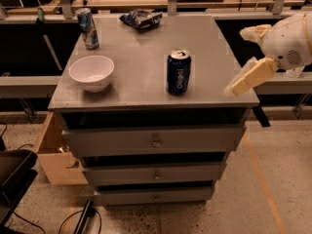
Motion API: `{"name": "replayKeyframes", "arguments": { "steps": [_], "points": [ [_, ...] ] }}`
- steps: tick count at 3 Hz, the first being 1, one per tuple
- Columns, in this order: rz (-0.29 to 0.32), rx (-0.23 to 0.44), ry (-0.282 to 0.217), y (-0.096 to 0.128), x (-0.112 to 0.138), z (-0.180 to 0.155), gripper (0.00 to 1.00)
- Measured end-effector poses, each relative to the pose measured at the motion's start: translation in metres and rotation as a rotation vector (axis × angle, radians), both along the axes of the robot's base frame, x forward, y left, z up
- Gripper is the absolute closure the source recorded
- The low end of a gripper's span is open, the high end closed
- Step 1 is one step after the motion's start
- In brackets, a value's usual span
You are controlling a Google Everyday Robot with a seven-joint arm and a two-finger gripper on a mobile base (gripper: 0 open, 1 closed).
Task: Move pepsi can near redbull can
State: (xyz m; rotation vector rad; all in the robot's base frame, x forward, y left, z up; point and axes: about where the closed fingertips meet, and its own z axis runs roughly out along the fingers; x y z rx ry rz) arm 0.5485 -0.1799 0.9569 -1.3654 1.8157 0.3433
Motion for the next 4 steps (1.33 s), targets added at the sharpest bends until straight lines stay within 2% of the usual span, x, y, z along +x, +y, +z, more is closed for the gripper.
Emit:
{"name": "replayKeyframes", "arguments": {
  "steps": [1,2,4],
  "points": [
    [0.027,0.241,-0.066,0.024,0.026,0.002,0.0],
    [0.017,0.394,-0.084,0.034,0.033,0.002,0.0],
    [0.023,0.412,-0.084,0.039,0.033,0.005,0.0]
  ]
}}
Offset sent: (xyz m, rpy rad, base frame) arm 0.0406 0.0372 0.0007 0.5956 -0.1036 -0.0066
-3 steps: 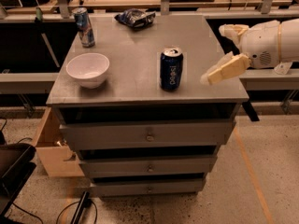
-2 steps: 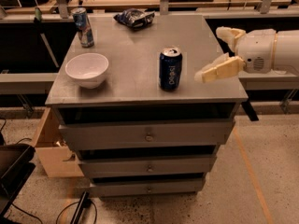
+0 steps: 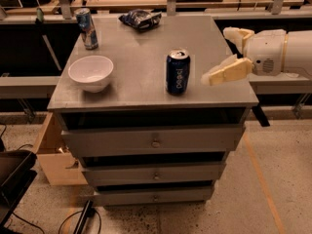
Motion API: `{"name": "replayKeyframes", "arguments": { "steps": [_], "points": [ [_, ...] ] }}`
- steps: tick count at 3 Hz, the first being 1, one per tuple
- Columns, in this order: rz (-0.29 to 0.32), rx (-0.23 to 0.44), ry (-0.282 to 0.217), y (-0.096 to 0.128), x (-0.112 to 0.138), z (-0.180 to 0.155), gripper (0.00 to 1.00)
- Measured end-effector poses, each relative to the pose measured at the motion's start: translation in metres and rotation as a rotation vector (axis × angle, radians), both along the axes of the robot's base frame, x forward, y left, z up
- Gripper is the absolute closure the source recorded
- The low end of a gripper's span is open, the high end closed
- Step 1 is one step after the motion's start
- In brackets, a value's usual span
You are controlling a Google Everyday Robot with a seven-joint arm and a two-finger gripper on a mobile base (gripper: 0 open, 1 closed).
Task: Move pepsi can near redbull can
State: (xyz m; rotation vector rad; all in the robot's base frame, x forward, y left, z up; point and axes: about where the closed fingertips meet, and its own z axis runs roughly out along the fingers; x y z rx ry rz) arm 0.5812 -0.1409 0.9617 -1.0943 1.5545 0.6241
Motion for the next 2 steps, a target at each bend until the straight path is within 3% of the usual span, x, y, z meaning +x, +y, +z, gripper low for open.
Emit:
{"name": "replayKeyframes", "arguments": {
  "steps": [1,2],
  "points": [
    [0.005,0.051,-0.008,0.021,0.016,-0.016,0.0],
    [0.013,0.148,-0.022,0.043,0.038,-0.039,0.0]
  ]
}}
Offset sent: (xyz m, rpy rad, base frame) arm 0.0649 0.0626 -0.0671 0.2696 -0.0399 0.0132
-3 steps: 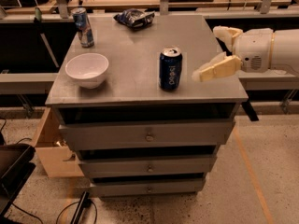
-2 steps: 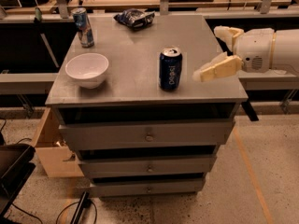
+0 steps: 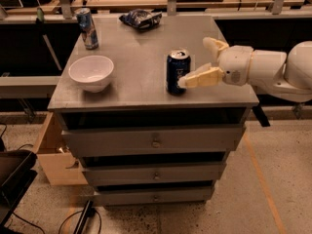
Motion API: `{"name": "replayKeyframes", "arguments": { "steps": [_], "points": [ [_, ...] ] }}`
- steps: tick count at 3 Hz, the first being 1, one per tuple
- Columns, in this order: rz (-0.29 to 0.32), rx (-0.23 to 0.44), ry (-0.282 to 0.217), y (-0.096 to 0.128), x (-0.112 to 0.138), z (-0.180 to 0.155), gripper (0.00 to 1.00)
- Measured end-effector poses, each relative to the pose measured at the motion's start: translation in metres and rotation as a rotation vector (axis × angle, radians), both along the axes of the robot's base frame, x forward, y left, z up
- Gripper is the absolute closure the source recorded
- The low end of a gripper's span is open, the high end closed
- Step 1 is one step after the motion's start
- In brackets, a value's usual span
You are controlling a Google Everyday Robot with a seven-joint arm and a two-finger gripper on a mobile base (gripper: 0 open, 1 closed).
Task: Move pepsi can near redbull can
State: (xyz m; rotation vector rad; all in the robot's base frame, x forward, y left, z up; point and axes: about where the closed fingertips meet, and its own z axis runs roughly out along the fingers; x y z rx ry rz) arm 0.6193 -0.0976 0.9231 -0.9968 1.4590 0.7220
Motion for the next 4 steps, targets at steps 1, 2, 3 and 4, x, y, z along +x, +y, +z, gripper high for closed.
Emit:
{"name": "replayKeyframes", "arguments": {
  "steps": [1,2,3,4],
  "points": [
    [0.012,0.07,-0.011,0.015,0.0138,-0.0127,0.18],
    [0.018,0.069,-0.01,0.0183,0.0132,-0.0129,0.48],
    [0.022,0.07,-0.01,0.0208,0.0131,-0.0127,0.72],
    [0.027,0.07,-0.01,0.0235,0.0128,-0.0123,0.95]
  ]
}}
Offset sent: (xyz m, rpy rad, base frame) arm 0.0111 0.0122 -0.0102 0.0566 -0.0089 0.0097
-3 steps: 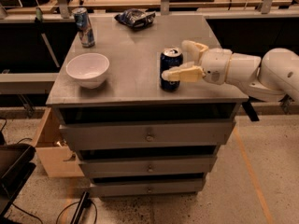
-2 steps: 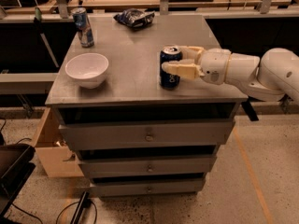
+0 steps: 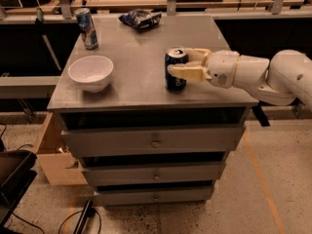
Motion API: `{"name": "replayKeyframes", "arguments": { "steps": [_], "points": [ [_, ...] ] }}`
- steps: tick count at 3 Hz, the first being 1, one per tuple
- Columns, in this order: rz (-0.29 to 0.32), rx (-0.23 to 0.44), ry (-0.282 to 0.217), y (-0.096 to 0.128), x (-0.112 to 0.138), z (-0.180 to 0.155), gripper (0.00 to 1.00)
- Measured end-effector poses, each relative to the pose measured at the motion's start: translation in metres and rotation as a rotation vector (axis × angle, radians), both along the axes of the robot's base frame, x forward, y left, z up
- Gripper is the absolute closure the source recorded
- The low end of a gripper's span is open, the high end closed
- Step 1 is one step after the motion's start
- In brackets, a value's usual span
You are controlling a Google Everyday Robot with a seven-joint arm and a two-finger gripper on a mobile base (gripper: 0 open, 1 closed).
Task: Move pepsi can near redbull can
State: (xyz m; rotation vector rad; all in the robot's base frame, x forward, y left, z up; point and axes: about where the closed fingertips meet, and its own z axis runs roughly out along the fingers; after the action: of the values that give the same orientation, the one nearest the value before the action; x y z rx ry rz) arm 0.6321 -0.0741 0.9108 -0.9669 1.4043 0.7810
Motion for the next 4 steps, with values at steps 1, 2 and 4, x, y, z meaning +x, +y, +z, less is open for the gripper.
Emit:
{"name": "replayKeyframes", "arguments": {
  "steps": [1,2,4],
  "points": [
    [0.012,-0.003,-0.005,0.005,0.004,0.007,1.0],
    [0.018,-0.026,-0.021,0.018,0.028,0.038,1.0],
    [-0.031,0.004,-0.01,0.108,0.148,0.109,1.0]
  ]
}}
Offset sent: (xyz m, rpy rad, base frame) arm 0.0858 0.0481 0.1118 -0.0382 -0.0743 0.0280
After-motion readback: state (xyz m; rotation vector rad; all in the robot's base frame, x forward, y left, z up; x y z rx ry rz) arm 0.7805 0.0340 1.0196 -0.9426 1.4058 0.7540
